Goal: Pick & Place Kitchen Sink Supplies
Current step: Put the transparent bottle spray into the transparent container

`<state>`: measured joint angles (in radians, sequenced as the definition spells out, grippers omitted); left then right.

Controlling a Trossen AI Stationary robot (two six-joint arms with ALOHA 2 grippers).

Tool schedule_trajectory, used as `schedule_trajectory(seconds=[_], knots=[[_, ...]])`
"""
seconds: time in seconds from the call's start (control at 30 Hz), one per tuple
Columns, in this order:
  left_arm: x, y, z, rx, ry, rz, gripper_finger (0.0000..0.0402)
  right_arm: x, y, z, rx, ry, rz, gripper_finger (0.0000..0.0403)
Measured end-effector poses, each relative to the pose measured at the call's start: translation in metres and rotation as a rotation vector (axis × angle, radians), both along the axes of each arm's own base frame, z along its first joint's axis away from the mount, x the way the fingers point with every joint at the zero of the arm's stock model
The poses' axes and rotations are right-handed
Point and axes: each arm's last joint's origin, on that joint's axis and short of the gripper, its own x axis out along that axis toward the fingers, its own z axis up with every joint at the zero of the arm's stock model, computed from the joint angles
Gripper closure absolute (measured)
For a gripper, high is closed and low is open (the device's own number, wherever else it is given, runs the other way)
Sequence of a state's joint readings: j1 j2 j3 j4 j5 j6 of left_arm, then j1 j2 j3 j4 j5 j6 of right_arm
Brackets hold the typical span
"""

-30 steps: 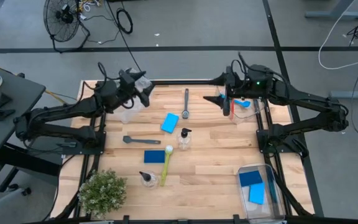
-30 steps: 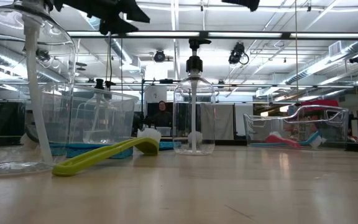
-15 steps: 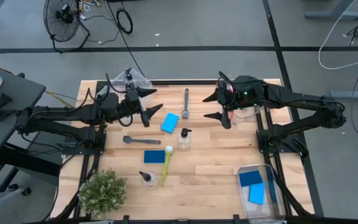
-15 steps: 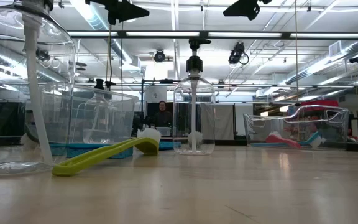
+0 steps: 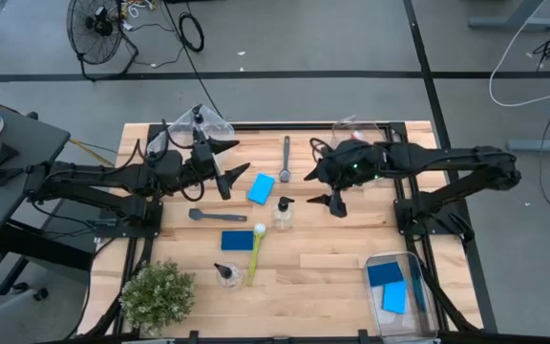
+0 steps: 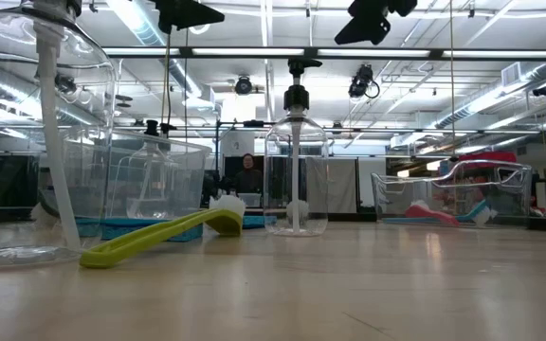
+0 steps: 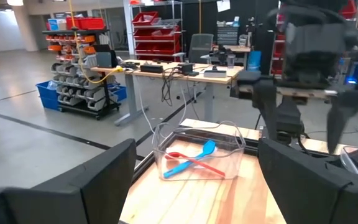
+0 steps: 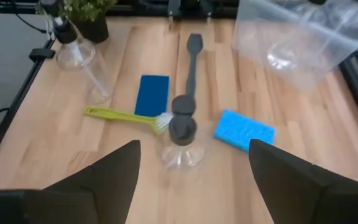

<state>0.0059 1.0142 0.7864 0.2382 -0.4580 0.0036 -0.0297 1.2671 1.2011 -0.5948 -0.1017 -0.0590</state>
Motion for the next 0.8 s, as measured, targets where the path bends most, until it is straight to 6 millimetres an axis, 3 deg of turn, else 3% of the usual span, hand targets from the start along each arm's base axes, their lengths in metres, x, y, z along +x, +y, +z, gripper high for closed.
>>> schedule_trajectory(seconds=[0.13, 0.3, 0.57, 0.8], knots=[[0.0, 0.0, 0.0, 0.0, 0.0, 0.002, 0.0061, 0.006, 0.006, -0.012, 0.01, 0.029, -0.009, 0.0101], [0.0, 0.0, 0.0, -0.001, -0.001, 0.01, 0.0061, 0.008, 0.012, -0.05, 0.047, 0.011, -0.041, 0.0101], [0.0, 0.001, 0.0, 0.002, -0.003, 0.02, 0.006, 0.01, 0.013, -0.095, 0.079, -0.248, -0.074, 0.0101], [0.0, 0.001, 0.0, 0.004, -0.003, 0.021, 0.006, 0.001, 0.012, -0.121, 0.029, -0.344, -0.078, 0.0101]])
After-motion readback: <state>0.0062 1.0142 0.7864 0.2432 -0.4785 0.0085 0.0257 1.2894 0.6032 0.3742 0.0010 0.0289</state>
